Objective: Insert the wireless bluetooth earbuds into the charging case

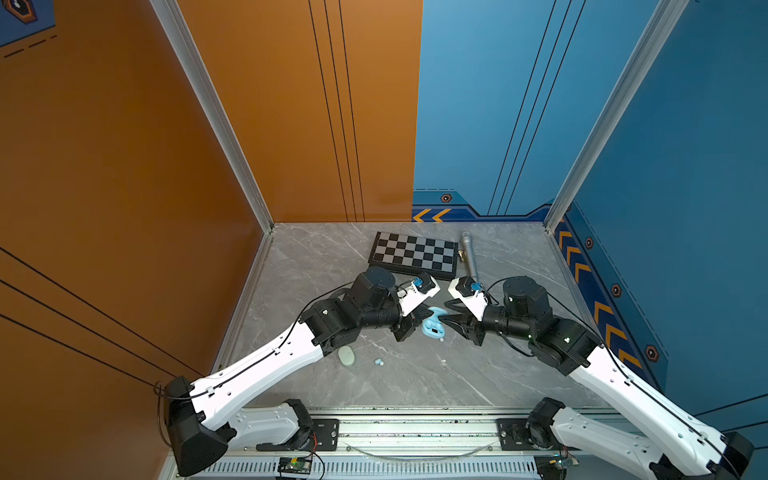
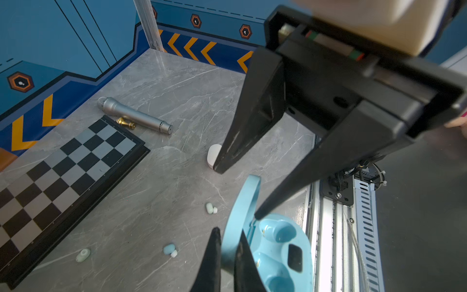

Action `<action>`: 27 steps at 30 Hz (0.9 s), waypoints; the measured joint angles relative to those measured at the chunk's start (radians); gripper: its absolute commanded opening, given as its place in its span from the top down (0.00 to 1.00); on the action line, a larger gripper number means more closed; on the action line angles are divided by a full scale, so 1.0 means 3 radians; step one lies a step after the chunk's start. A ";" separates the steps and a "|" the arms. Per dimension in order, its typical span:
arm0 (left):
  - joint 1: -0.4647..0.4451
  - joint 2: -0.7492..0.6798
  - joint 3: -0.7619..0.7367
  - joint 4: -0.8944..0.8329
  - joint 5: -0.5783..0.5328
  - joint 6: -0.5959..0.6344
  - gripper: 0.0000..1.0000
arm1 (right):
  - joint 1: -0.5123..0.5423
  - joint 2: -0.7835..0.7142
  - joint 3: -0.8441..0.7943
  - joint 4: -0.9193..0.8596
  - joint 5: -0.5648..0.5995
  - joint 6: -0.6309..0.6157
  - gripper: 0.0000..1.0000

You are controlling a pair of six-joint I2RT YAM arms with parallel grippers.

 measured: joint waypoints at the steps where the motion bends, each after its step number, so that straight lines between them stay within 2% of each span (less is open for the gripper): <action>1: 0.0022 -0.0075 -0.0084 0.0006 -0.0058 -0.0043 1.00 | -0.0020 -0.0023 0.0001 0.0014 0.0001 0.0045 0.43; 6: 0.0168 -0.0587 -0.0586 0.0042 -0.0383 -0.0212 1.00 | -0.0178 -0.0192 0.0000 0.0075 0.0028 0.0359 0.40; 11: 0.0350 -0.1294 -0.1062 0.0047 -0.0694 -0.0413 1.00 | -0.0431 -0.0013 0.0025 0.0065 0.0067 0.0984 0.49; 14: 0.0387 -0.1778 -0.1328 0.0051 -0.0818 -0.0571 1.00 | -0.0487 0.0576 0.0263 -0.0141 0.0079 0.1237 0.53; 20: 0.0388 -0.2646 -0.1829 0.0038 -0.0898 -0.0919 1.00 | -0.0328 0.1896 0.0669 -0.0458 0.0183 0.1367 0.53; 23: 0.0388 -0.2869 -0.1966 0.0005 -0.0950 -0.1067 1.00 | -0.0212 0.2338 0.0827 -0.0576 0.0264 0.1366 0.54; 27: 0.0389 -0.2939 -0.2029 -0.0056 -0.1031 -0.1204 1.00 | -0.0109 0.2837 0.1083 -0.0619 0.0314 0.1353 0.55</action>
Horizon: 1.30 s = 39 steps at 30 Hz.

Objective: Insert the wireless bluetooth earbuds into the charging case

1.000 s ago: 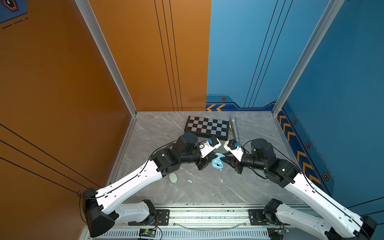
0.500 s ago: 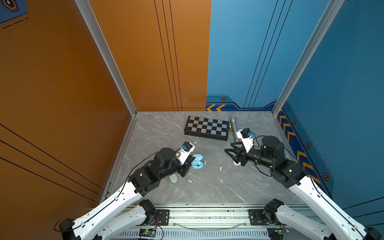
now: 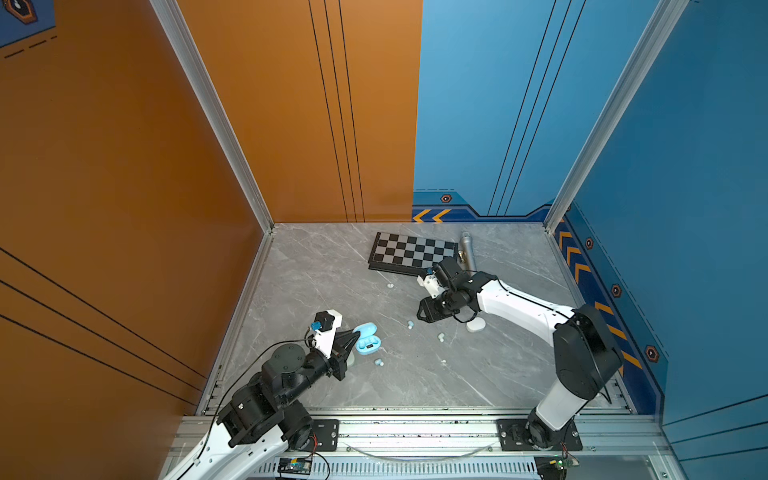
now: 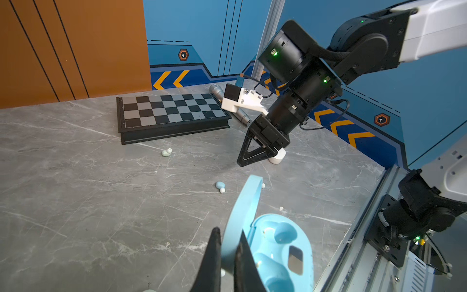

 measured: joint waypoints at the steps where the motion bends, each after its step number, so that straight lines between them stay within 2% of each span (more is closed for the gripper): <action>1: 0.0000 0.0009 -0.0003 -0.0011 -0.0025 -0.0037 1.00 | 0.0018 0.0107 0.0057 -0.0005 0.0011 0.0000 0.55; 8: 0.0052 0.0367 0.0081 -0.0102 -0.0214 -0.0312 1.00 | 0.0083 0.0492 0.0256 -0.0034 0.0075 0.0000 0.55; 14: 0.0108 0.0942 0.0371 -0.0141 -0.0200 -0.0331 1.00 | 0.0114 0.0563 0.0338 -0.0056 0.0272 0.0001 0.56; 18: 0.0109 0.1116 0.0444 -0.0076 -0.0153 -0.0315 1.00 | 0.0121 0.0660 0.0379 -0.0055 0.0337 0.0000 0.59; 33: 0.0125 0.1066 0.0439 0.0098 -0.0088 -0.0318 1.00 | 0.0308 0.0809 0.0511 -0.0056 0.0387 -0.0003 0.61; 39: 0.0125 0.1085 0.0439 0.0098 -0.0076 -0.0318 1.00 | 0.0317 0.0790 0.0537 -0.0057 0.0389 -0.0184 0.60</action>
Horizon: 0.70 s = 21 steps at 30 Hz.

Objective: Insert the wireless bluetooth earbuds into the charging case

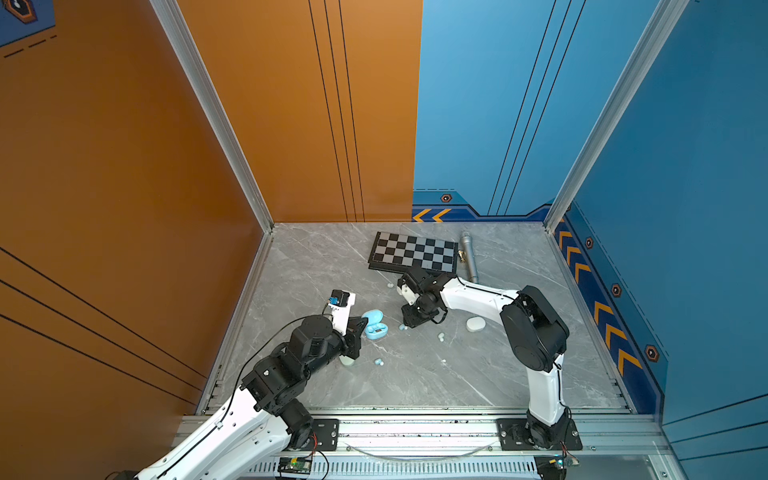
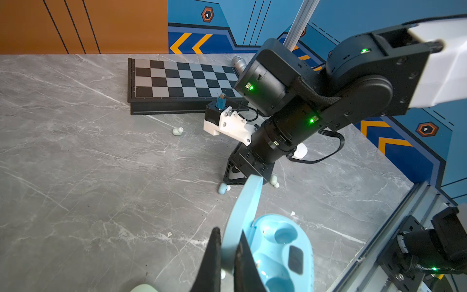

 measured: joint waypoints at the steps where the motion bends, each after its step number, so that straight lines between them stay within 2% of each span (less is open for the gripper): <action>1: 0.0000 0.0005 0.0000 0.0000 0.0003 0.0000 1.00 | 0.0006 -0.0013 0.0003 0.0000 -0.0003 -0.0061 0.59; 10: 0.0000 -0.0009 0.0001 -0.0006 0.0014 0.0000 1.00 | 0.0112 -0.0039 0.0182 -0.0106 0.0001 -0.0521 0.57; 21: 0.0000 -0.0045 0.0005 -0.0041 0.0014 0.0000 1.00 | 0.0169 0.0122 0.0251 -0.0216 0.0211 -0.0804 0.53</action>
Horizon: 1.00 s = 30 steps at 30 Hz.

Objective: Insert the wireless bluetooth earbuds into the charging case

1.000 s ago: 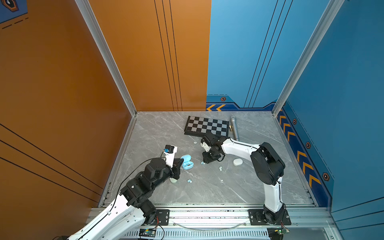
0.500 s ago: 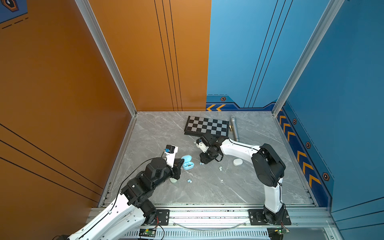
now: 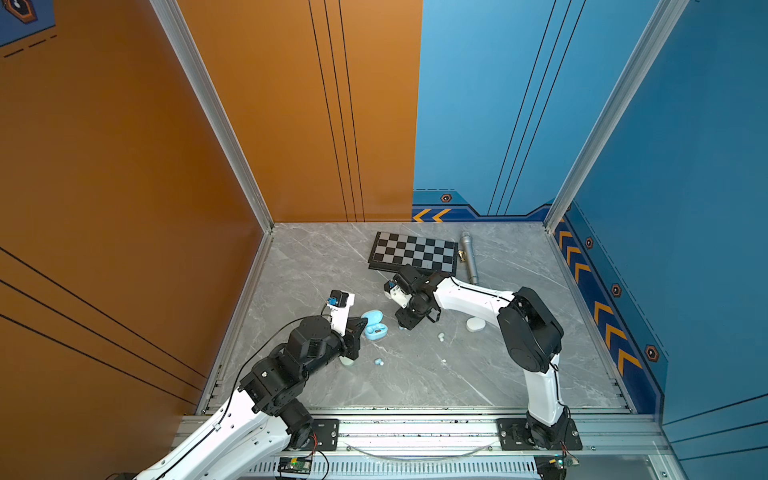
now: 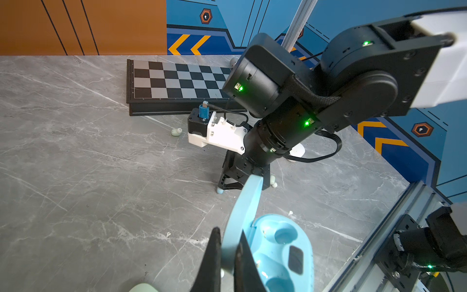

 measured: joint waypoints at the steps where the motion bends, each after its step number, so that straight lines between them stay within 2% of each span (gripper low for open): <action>1: 0.0000 0.0006 0.0001 -0.0006 0.0000 0.0000 1.00 | 0.0006 0.0010 0.0000 -0.0010 0.0018 -0.0014 0.53; 15: 0.0000 0.0056 0.0069 -0.0029 0.0000 0.0000 1.00 | 0.0092 0.0175 0.0104 -0.0015 0.0148 -0.0048 0.53; 26: 0.0000 0.0104 0.0100 -0.0033 0.0000 0.0000 1.00 | 0.0053 0.0198 0.0137 -0.0010 0.0231 0.0051 0.69; 30: 0.0000 0.0126 0.0116 -0.0036 0.0000 0.0000 1.00 | 0.0018 0.0198 0.0137 -0.0010 0.0217 0.0090 0.71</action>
